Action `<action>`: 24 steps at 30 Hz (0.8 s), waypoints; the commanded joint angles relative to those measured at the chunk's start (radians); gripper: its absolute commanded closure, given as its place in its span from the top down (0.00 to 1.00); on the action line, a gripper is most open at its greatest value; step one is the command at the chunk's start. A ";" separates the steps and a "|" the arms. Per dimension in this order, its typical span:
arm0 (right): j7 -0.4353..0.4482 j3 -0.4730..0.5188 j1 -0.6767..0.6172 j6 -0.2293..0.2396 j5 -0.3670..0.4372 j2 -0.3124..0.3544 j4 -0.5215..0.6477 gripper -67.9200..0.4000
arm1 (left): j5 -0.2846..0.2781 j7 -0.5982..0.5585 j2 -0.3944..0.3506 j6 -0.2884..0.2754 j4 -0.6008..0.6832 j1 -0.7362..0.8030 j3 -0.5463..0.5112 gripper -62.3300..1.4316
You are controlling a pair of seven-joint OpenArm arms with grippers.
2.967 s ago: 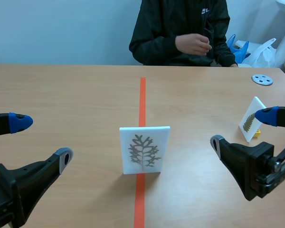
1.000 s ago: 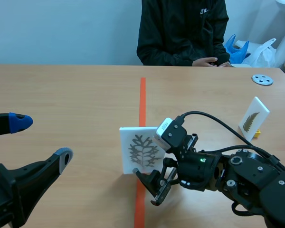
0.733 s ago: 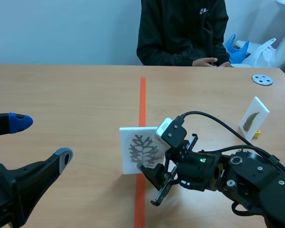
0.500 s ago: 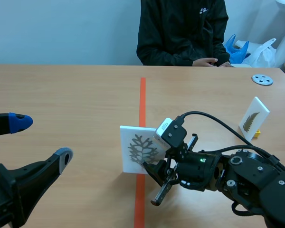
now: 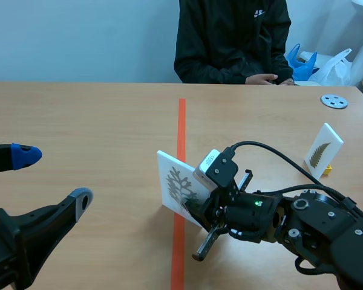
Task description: Sort the leaf by its shape. The table is split by an orange tape line. A compound leaf with several leaflets goes to the left side, a simple leaf with one blade goes to the right side. Return to the home posture when a red brick is placed on the table.
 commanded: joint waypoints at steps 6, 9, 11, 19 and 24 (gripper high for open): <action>0.103 0.053 0.010 -0.003 0.011 0.005 0.020 0.03 | -0.010 -0.017 0.000 -0.001 0.008 -0.003 0.003 1.00; 0.109 0.089 0.010 -0.002 0.035 0.005 0.020 0.03 | -0.010 -0.017 0.000 -0.001 0.008 -0.003 0.003 1.00; 0.104 0.118 0.010 -0.002 0.050 0.006 0.020 0.03 | -0.010 -0.017 0.000 -0.001 0.008 -0.003 0.003 1.00; 0.058 0.261 0.010 -0.002 0.124 0.005 0.020 0.03 | -0.010 -0.017 0.000 -0.001 0.008 -0.003 0.003 1.00; -0.021 0.364 0.009 -0.002 0.217 0.005 0.020 0.03 | -0.010 -0.017 0.000 -0.001 0.008 -0.003 0.003 1.00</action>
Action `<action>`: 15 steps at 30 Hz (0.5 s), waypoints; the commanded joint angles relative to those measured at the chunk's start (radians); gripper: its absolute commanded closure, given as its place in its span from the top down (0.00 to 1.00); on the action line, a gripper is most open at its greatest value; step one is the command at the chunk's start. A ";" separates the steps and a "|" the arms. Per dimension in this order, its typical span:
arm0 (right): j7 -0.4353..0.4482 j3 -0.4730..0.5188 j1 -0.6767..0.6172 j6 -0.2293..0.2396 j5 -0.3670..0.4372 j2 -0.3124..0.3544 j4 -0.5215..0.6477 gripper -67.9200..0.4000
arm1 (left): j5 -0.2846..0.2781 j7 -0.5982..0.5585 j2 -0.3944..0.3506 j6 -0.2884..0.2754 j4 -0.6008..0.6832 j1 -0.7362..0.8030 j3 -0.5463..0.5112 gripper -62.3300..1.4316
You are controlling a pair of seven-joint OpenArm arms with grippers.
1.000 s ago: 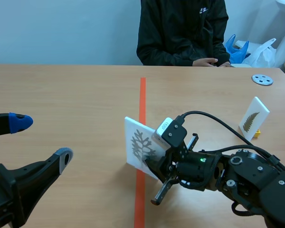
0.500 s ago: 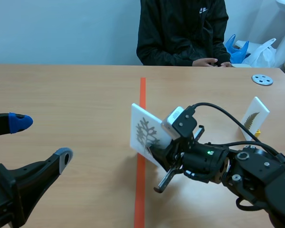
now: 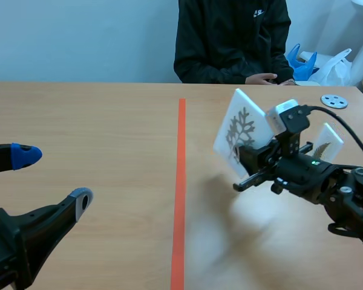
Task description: Sort the leaf by its shape. The table is split by an orange tape line. A compound leaf with several leaflets goes to the left side, a simple leaf with one blade goes to the right side. Return to the home posture when a red brick is placed on the table.
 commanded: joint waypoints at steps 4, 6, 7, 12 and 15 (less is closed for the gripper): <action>-0.034 0.080 -0.006 -0.002 0.051 0.006 0.020 0.03 | -0.010 -0.017 0.000 -0.001 0.008 -0.003 0.003 1.00; -0.051 0.117 -0.023 -0.003 0.074 0.006 0.020 0.03 | -0.010 -0.017 0.000 -0.001 0.008 -0.003 0.003 1.00; -0.052 0.136 -0.033 -0.003 0.088 0.006 0.020 0.03 | -0.010 -0.017 0.000 -0.001 0.008 -0.003 0.003 1.00; -0.073 0.226 -0.080 -0.003 0.094 0.006 0.019 0.03 | -0.010 -0.018 0.000 -0.001 0.008 -0.003 0.003 1.00; -0.074 0.275 -0.108 -0.022 0.094 0.005 0.019 0.03 | -0.010 -0.018 0.000 -0.001 0.008 -0.003 0.003 1.00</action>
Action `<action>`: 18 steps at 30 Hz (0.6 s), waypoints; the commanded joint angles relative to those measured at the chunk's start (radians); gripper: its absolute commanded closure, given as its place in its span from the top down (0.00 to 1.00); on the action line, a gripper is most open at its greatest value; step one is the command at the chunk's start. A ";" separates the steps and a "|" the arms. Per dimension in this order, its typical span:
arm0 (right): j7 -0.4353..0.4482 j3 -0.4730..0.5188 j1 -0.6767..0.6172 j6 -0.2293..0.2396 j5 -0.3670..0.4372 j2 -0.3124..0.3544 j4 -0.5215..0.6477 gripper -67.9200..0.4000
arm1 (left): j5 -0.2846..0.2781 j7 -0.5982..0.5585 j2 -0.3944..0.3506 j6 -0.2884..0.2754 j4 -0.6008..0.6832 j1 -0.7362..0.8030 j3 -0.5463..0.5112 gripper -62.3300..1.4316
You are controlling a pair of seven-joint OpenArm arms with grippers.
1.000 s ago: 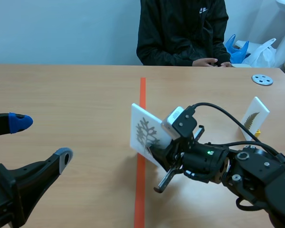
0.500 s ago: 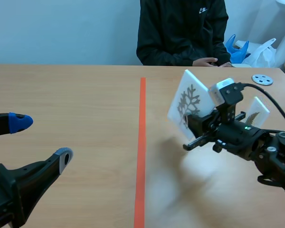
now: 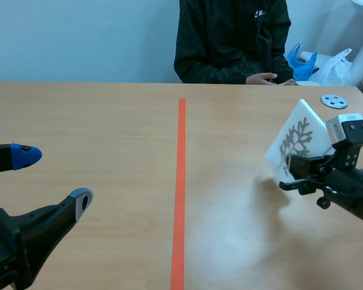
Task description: Sort the leaf by its shape. The table is split by an orange tape line. A compound leaf with several leaflets goes to the left side, a simple leaf with one blade goes to the right side. Return to the home posture when a red brick is placed on the table.
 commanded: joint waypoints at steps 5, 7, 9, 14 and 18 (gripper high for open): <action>0.003 0.074 -0.024 -0.039 0.011 0.005 0.019 0.03 | -0.010 -0.018 0.000 -0.001 0.008 -0.004 0.003 1.00; 0.008 0.086 -0.038 -0.071 0.011 0.004 0.019 0.03 | -0.010 -0.018 0.001 -0.001 0.008 -0.004 0.003 1.00; 0.007 0.092 -0.044 -0.098 0.010 0.002 0.018 0.03 | -0.010 -0.018 0.005 -0.001 0.008 -0.004 0.003 1.00; 0.006 0.092 -0.063 -0.117 -0.004 0.002 0.018 0.03 | -0.010 -0.018 0.005 -0.001 0.008 -0.006 0.003 1.00; 0.011 0.092 -0.069 -0.127 -0.004 -0.001 0.018 0.03 | -0.010 -0.018 0.006 -0.001 0.008 -0.016 0.003 1.00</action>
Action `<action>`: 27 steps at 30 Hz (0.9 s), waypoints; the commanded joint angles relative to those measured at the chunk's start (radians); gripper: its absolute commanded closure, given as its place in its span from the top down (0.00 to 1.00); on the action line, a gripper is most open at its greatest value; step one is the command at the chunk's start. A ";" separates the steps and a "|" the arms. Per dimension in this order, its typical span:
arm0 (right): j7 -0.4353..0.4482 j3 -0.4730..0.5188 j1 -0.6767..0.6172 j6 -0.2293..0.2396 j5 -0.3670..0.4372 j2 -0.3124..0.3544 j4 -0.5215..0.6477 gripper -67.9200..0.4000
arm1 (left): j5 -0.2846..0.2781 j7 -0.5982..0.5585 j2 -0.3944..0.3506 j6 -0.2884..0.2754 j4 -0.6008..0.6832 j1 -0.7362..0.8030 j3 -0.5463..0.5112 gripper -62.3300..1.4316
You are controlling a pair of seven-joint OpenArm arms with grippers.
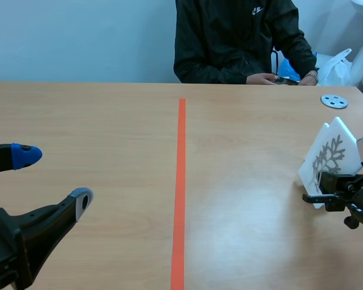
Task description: Sort the leaf by its shape. The table is split by an orange tape line. A compound leaf with several leaflets goes to the left side, a simple leaf with one blade goes to the right side. Return to the home posture when a red brick is placed on the table.
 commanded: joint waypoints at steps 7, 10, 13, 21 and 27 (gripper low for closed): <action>0.016 0.003 -0.007 -0.045 -0.001 0.011 0.017 0.03 | -0.010 -0.017 0.005 -0.001 0.008 -0.014 0.003 1.00; 0.015 0.003 -0.010 -0.044 -0.001 0.011 0.017 0.03 | -0.010 -0.017 0.005 -0.001 0.008 -0.014 0.003 1.00; 0.015 0.003 -0.010 -0.044 -0.001 0.011 0.017 0.03 | -0.010 -0.017 0.005 -0.001 0.008 -0.014 0.003 1.00; 0.014 0.003 -0.010 -0.044 -0.001 0.012 0.017 0.05 | -0.010 -0.017 0.005 -0.001 0.008 -0.014 0.003 1.00; 0.014 0.003 -0.010 -0.044 -0.001 0.012 0.017 0.09 | -0.010 -0.017 0.005 -0.001 0.008 -0.014 0.003 1.00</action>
